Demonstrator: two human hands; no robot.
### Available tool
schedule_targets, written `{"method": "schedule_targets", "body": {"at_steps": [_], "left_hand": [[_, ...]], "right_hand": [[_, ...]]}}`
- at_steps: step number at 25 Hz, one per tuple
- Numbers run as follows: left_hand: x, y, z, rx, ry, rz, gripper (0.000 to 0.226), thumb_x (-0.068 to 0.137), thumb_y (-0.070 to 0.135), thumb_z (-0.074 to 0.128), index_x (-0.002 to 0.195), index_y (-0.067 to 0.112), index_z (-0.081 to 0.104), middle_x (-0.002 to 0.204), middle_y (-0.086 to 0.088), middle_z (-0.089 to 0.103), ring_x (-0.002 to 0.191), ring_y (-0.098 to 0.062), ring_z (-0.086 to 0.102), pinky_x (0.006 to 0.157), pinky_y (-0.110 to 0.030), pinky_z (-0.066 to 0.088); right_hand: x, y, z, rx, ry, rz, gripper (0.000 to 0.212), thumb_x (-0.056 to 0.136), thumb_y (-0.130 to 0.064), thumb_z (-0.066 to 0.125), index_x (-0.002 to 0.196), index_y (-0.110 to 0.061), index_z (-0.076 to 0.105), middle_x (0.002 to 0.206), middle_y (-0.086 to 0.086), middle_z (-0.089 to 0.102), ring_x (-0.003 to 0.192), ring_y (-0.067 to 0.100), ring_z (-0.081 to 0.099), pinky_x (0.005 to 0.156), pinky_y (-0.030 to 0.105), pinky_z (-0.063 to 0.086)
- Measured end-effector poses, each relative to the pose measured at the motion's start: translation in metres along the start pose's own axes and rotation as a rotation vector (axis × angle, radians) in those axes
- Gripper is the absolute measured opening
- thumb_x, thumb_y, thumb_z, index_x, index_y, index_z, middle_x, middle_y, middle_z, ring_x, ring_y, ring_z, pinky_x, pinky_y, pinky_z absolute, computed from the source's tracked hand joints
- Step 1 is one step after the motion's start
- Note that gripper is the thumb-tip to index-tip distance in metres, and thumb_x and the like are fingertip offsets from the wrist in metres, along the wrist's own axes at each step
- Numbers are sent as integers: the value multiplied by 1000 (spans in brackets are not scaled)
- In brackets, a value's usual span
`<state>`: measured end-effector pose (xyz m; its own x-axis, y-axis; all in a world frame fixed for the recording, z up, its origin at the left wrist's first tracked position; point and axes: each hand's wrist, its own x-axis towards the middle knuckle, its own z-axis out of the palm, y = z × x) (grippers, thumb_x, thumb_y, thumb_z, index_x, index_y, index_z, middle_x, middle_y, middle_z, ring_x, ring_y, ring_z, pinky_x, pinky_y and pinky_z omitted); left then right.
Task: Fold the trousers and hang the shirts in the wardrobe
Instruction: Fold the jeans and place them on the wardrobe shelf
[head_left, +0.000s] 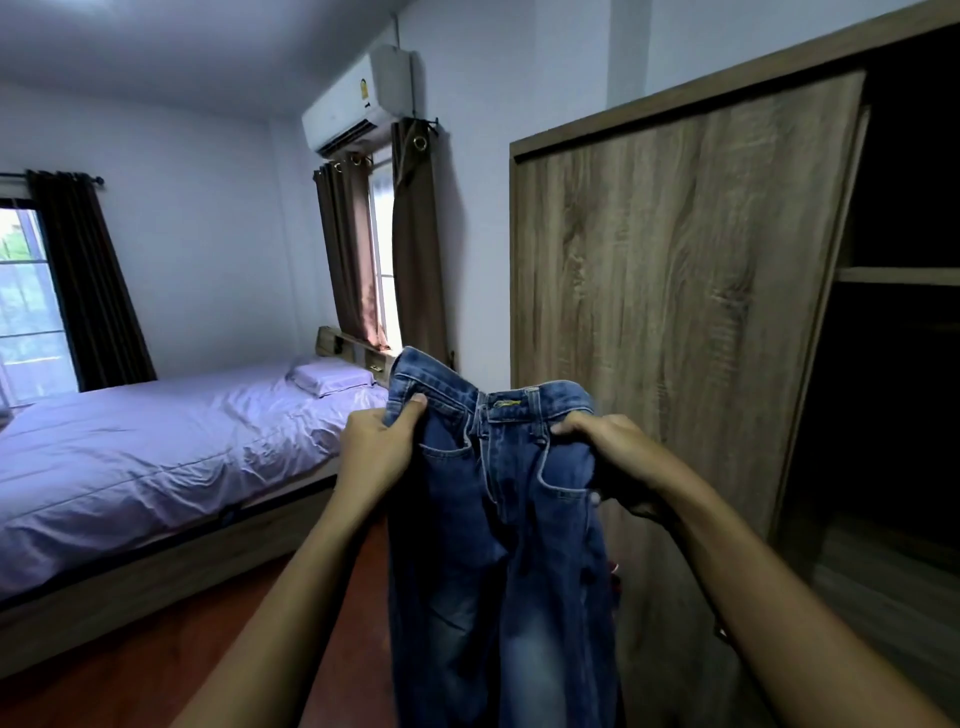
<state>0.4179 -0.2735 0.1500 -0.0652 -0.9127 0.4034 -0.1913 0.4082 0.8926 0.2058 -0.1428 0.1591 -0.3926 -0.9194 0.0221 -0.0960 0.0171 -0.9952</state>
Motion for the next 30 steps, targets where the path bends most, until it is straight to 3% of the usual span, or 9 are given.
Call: {"method": "schedule_targets", "body": {"at_steps": [3,6,10,13,15,19,24,27,30], "left_hand": [[-8,2,8,-56,-29,93,54,89,43,67,63,-3,63,61,-16,69,55,-17,56,55,-30,42],[-8,4,5,-103,-9,100,56,88,50,65,71,-4,68,72,-18,73,64,-25,68,63,-41,54],[-6,5,-7,-206,39,14,52,90,44,67,80,-7,71,81,-18,76,81,-29,74,73,-44,58],[-22,15,3,-238,-11,50,48,92,38,66,78,-8,70,77,-15,76,66,-18,66,64,-31,52],[-34,24,13,-249,-89,145,43,95,33,63,75,-4,69,74,-11,75,65,-13,62,63,-31,51],[-49,37,10,-268,-202,336,38,99,35,52,77,9,67,68,1,71,62,-6,62,57,-21,49],[-45,34,-2,-347,-360,371,51,96,55,45,100,11,70,94,-8,77,92,-25,73,80,-42,58],[-48,44,-6,-431,-467,281,56,95,60,37,108,17,70,101,1,77,104,-16,70,87,-27,55],[-49,45,-5,-435,-565,303,40,86,46,70,106,13,67,98,2,75,96,-10,68,85,-22,54]], "right_hand": [[-8,-14,11,39,-9,-41,39,87,-31,67,97,7,70,63,15,66,43,19,58,36,22,45],[-3,-18,7,77,134,-94,42,85,-42,70,94,-2,72,73,15,72,55,25,65,44,26,47],[2,-16,-6,243,284,-92,31,82,-25,72,97,3,71,91,23,75,74,32,70,66,39,50],[-9,-21,11,111,206,-110,25,84,-25,71,84,0,70,65,15,68,47,23,62,40,24,44],[-20,-29,31,74,46,-187,29,90,-22,66,85,7,67,61,17,64,38,20,56,33,22,43],[-37,-51,52,38,-188,-396,31,98,-19,55,76,1,64,61,16,67,34,16,52,32,21,42],[-45,-69,60,-1,-168,-474,33,97,-27,57,71,-8,59,54,10,56,39,17,45,36,24,38],[-40,-76,70,-12,-235,-466,33,99,-38,50,77,-14,57,64,11,49,52,16,40,45,25,25],[-33,-84,74,71,-308,-439,44,102,-47,34,81,-17,59,66,0,46,57,11,33,50,23,24]]}}
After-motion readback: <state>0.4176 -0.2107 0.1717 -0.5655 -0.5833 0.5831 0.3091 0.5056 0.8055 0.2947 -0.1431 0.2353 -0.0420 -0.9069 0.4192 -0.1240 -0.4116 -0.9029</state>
